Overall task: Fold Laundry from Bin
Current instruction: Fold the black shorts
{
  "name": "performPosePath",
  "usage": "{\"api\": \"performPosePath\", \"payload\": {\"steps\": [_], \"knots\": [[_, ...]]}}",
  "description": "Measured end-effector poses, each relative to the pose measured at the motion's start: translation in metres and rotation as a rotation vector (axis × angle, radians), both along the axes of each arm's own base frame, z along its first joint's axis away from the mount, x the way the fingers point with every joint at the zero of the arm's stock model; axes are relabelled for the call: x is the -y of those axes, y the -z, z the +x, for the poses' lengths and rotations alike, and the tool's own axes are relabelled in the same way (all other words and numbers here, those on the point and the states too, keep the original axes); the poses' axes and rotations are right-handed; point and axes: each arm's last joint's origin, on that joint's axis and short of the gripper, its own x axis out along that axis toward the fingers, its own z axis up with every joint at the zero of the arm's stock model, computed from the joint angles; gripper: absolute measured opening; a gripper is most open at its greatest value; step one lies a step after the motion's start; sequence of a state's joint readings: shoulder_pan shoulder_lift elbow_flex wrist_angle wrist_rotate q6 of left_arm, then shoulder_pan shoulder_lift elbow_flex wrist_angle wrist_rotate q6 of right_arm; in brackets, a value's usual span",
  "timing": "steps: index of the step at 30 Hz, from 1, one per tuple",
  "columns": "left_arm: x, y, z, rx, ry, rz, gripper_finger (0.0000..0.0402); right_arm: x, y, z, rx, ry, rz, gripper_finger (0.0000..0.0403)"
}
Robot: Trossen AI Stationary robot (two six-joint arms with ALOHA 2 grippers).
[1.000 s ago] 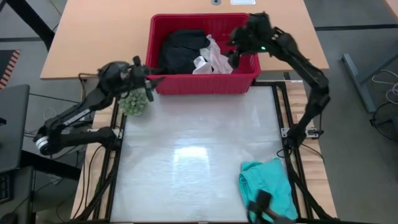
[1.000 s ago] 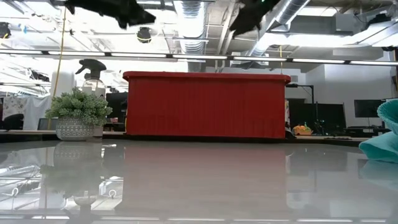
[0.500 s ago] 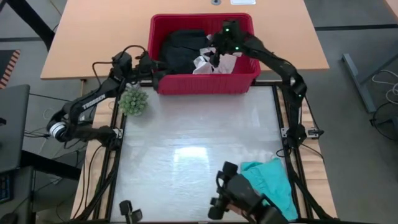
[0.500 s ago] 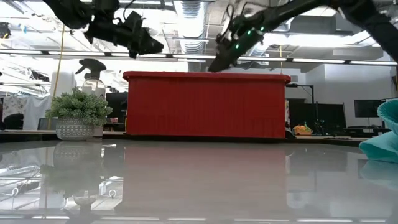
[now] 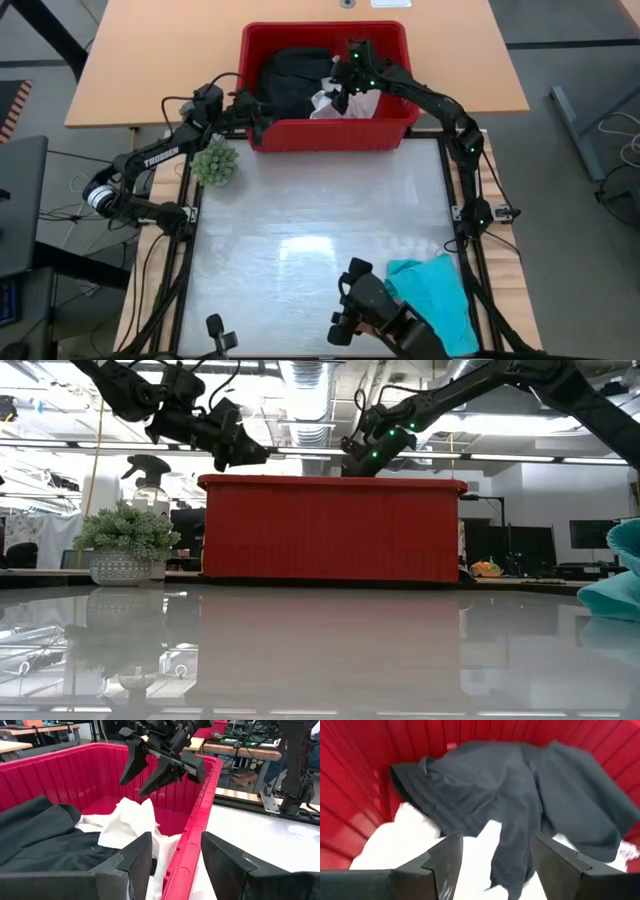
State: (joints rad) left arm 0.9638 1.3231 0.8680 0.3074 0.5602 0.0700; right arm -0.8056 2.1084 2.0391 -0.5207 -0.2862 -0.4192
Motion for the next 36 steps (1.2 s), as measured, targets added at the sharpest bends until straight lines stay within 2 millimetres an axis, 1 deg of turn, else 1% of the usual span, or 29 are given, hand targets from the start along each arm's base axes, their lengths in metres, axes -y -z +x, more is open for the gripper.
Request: {"api": "performPosePath", "payload": {"steps": [2, 6, 9, 11, 13, 14, 16, 18, 19, 21, 25, 29, 32, 36], "knots": [[0.0, 0.0, 0.0, -0.001, 0.0, -0.004, 0.016, 0.002, 0.004, 0.0, -0.006, 0.003, 0.007, 0.0255], [0.0, 0.0, 0.0, 0.001, 0.001, -0.007, 0.016, 0.005, 0.019, 0.008, -0.019, -0.014, 0.023, 0.0255], [0.0, 0.0, 0.0, -0.002, -0.018, -0.004, 0.016, 0.007, 0.023, 0.011, -0.025, -0.034, -0.022, 0.0255], [-0.001, 0.0, 0.0, -0.002, -0.039, -0.009, 0.016, 0.009, 0.021, 0.012, -0.027, -0.023, -0.066, 0.0255], [-0.001, 0.0, 0.0, 0.002, -0.058, -0.017, 0.016, 0.008, 0.011, 0.011, 0.004, -0.02, -0.096, 0.0255], [-0.001, 0.0, -0.001, 0.002, -0.068, -0.016, 0.016, 0.007, 0.003, 0.009, 0.029, -0.017, -0.12, 0.0255], [-0.002, 0.0, -0.001, -0.002, -0.103, 0.001, 0.016, 0.008, -0.019, 0.004, 0.077, -0.007, -0.17, 0.0255], [-0.004, -0.001, -0.002, -0.013, -0.146, 0.023, 0.016, 0.013, -0.041, -0.002, 0.135, 0.03, -0.228, 0.0255], [-0.004, -0.001, -0.002, -0.018, -0.16, 0.033, 0.016, 0.016, -0.047, -0.004, 0.155, 0.052, -0.255, 0.0255], [-0.004, -0.001, -0.002, -0.023, -0.173, 0.044, 0.016, 0.027, -0.057, -0.006, 0.198, 0.11, -0.314, 0.0255], [-0.005, -0.002, -0.002, -0.016, -0.174, 0.056, 0.016, 0.058, -0.06, -0.007, 0.335, 0.199, -0.332, 0.0255], [-0.004, -0.002, -0.002, -0.018, -0.174, 0.053, 0.016, 0.084, -0.043, -0.012, 0.472, 0.247, -0.311, 0.0255], [-0.004, -0.002, -0.002, -0.019, -0.174, 0.052, 0.016, 0.1, -0.023, -0.013, 0.481, 0.282, -0.26, 0.0255], [-0.004, -0.002, -0.002, -0.019, -0.174, 0.05, 0.016, 0.114, 0.005, -0.01, 0.479, 0.311, -0.198, 0.0255]]}}
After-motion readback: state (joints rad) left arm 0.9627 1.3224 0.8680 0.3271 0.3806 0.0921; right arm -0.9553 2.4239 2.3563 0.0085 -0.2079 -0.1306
